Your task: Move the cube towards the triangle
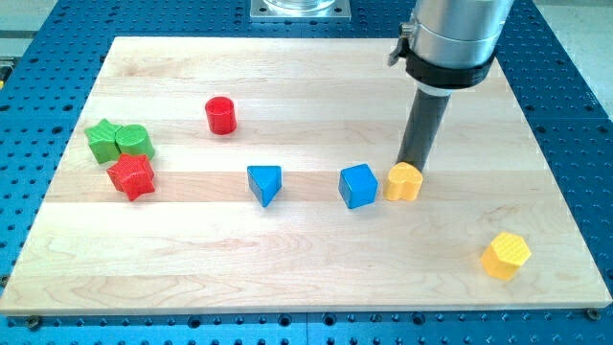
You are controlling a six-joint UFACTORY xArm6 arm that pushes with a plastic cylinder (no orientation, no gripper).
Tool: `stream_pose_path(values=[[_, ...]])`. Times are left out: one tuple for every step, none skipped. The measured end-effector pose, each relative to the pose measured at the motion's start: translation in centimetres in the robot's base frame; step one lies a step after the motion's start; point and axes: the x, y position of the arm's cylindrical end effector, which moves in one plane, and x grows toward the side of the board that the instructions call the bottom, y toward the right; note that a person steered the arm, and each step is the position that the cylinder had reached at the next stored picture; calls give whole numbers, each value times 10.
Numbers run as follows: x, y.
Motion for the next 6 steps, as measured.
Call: stream_pose_path(values=[[23, -19], [50, -4], [43, -16], [33, -31], [30, -54], [45, -58]])
